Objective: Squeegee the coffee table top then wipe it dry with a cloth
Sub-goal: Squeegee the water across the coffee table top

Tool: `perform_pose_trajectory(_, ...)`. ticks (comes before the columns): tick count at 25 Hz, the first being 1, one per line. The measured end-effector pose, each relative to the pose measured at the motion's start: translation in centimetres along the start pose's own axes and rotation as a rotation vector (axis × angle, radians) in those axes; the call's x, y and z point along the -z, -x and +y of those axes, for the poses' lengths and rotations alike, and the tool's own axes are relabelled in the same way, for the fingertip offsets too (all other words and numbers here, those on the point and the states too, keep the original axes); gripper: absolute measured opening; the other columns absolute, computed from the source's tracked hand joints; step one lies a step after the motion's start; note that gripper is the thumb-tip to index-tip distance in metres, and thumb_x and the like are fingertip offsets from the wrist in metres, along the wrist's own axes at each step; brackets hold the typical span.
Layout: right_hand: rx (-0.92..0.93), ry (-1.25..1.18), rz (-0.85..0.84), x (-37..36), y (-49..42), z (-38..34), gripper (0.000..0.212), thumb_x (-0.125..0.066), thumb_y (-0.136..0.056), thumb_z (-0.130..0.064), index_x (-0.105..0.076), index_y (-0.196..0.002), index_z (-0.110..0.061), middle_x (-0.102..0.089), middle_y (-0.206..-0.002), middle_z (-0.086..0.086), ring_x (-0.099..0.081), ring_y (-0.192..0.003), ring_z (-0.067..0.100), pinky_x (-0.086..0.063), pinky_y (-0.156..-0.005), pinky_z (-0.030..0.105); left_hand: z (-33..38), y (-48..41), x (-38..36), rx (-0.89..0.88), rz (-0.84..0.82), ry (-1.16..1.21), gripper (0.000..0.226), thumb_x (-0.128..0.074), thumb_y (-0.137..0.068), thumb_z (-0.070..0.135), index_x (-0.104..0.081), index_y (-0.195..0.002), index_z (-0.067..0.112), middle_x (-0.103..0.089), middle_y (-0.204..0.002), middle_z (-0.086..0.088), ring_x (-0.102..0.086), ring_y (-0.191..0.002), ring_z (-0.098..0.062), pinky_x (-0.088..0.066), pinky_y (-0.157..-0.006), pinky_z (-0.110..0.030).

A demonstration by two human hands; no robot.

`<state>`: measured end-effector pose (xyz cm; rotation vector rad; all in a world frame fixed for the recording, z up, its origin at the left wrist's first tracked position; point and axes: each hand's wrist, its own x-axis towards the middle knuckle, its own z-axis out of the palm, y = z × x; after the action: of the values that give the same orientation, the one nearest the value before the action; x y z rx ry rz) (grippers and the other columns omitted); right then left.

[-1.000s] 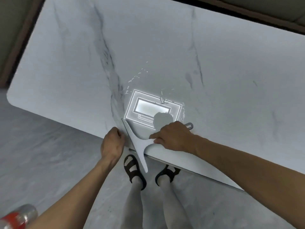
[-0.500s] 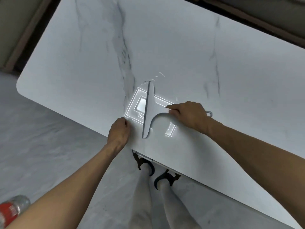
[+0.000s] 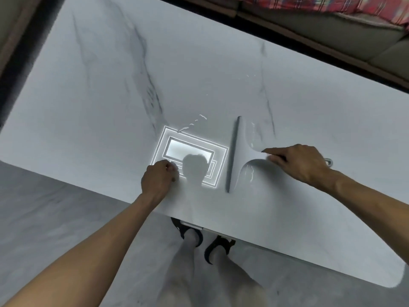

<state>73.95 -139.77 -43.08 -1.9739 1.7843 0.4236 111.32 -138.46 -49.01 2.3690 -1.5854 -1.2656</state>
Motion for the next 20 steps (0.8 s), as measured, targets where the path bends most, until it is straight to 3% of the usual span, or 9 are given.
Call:
perform_pose_trajectory(2,0.162,0.020,-0.040,0.0,-2.0,-5.2,0.037,-0.031,-0.095,-0.061,-0.050,-0.126,-0.057,-0.071,-0.111,-0.013,-0.065,-0.100,0.019,-0.035,-0.067,0.029,-1.3,-0.6,1.4,0.045,0.047,0.022,0.021,-0.043,-0.094,0.022,-0.058,-0.084,0.031,-0.071,-0.082,0.001,-0.064,-0.085,-0.023,-0.049,-0.070,-0.034)
perform_pose_trajectory(5,0.430,0.060,-0.113,-2.4,-5.3,-14.2,0.035,-0.033,-0.096,-0.055,-0.056,-0.121,-0.047,-0.070,-0.110,-0.008,-0.065,-0.101,0.022,-0.038,-0.068,0.031,-4.2,-2.0,3.2,0.093,0.120,0.035,0.027,-0.045,-0.092,0.016,-0.051,-0.118,0.015,-0.064,-0.114,-0.009,-0.059,-0.100,-0.030,-0.043,-0.076,-0.033)
perform_pose_trajectory(7,0.560,0.072,-0.166,-4.5,-6.8,-19.5,0.034,-0.035,-0.097,-0.052,-0.061,-0.112,-0.036,-0.070,-0.103,0.000,-0.065,-0.095,0.027,-0.034,-0.066,0.032,-6.1,-2.9,4.0,0.140,0.149,0.097,0.036,-0.047,-0.087,0.009,-0.047,-0.123,0.012,-0.059,-0.121,-0.011,-0.057,-0.102,-0.028,-0.038,-0.076,-0.031)
perform_pose_trajectory(11,0.713,0.121,-0.286,-7.6,-7.4,-25.4,0.042,-0.033,-0.099,-0.051,-0.058,-0.125,-0.030,-0.069,-0.111,0.006,-0.064,-0.098,0.028,-0.031,-0.070,0.030,-8.5,-3.9,4.9,0.245,0.193,0.163,0.054,-0.047,-0.080,0.001,-0.039,-0.133,0.012,-0.055,-0.129,-0.012,-0.055,-0.115,-0.031,-0.038,-0.081,-0.031)
perform_pose_trajectory(13,0.710,0.105,-0.308,-8.0,-7.8,-25.6,0.041,-0.034,-0.100,-0.051,-0.057,-0.127,-0.031,-0.069,-0.113,0.005,-0.064,-0.100,0.029,-0.032,-0.072,0.031,-8.8,-4.1,5.0,0.270,0.178,0.175,0.055,-0.047,-0.080,0.001,-0.038,-0.133,0.012,-0.056,-0.128,-0.012,-0.056,-0.113,-0.031,-0.039,-0.080,-0.031)
perform_pose_trajectory(15,0.661,0.052,-0.262,-7.0,-9.0,-24.3,0.037,-0.036,-0.099,-0.050,-0.060,-0.122,-0.033,-0.070,-0.108,0.004,-0.064,-0.099,0.029,-0.034,-0.072,0.032,-8.1,-4.3,5.1,0.249,0.161,0.183,0.042,-0.047,-0.085,0.005,-0.045,-0.126,0.013,-0.059,-0.121,-0.008,-0.056,-0.102,-0.027,-0.039,-0.078,-0.030)
perform_pose_trajectory(20,0.304,-0.033,-0.086,-2.2,-13.2,-14.4,0.035,-0.036,-0.097,-0.054,-0.061,-0.115,-0.040,-0.071,-0.104,0.001,-0.063,-0.100,0.028,-0.036,-0.071,0.032,-2.9,-5.7,4.1,0.102,0.121,0.169,0.022,-0.046,-0.088,0.011,-0.053,-0.108,0.018,-0.056,-0.094,0.006,-0.051,-0.083,-0.016,-0.037,-0.069,-0.027)
